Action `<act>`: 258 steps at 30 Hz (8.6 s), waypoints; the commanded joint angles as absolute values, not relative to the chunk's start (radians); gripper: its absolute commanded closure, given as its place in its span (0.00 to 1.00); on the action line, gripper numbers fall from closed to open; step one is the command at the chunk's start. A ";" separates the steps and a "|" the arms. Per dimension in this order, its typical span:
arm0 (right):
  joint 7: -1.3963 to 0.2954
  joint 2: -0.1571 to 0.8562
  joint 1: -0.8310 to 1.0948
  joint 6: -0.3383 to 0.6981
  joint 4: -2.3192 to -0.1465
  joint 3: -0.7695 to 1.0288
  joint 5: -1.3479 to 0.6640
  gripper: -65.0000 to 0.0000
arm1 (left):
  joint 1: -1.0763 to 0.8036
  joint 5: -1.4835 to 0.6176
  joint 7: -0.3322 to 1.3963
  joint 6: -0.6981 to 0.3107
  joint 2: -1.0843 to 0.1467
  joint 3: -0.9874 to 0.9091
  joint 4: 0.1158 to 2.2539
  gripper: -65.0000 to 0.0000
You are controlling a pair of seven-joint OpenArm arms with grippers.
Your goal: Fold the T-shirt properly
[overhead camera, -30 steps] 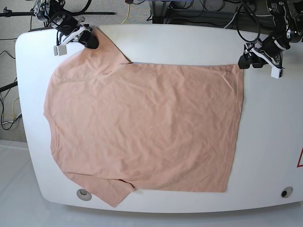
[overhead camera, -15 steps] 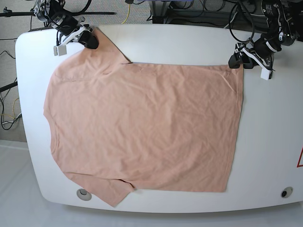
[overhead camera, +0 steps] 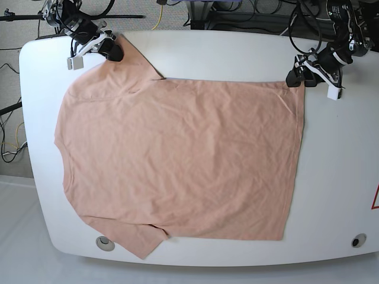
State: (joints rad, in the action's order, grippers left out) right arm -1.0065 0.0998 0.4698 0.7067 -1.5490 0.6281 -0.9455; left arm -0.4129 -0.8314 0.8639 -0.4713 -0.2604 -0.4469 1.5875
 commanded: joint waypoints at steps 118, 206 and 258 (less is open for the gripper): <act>-0.980 0.100 0.633 0.698 -1.675 0.616 -0.866 1.00 | -0.560 -0.715 0.842 -0.434 -0.274 -0.348 1.667 1.00; -0.982 0.202 -0.013 0.689 -1.349 0.618 -0.925 1.00 | 0.011 -0.725 0.785 -0.434 -0.262 -0.338 1.337 1.00; -0.959 0.263 -0.162 0.685 -1.247 0.546 -0.823 0.36 | 0.120 -0.666 0.768 -0.431 -0.288 -0.326 1.250 0.39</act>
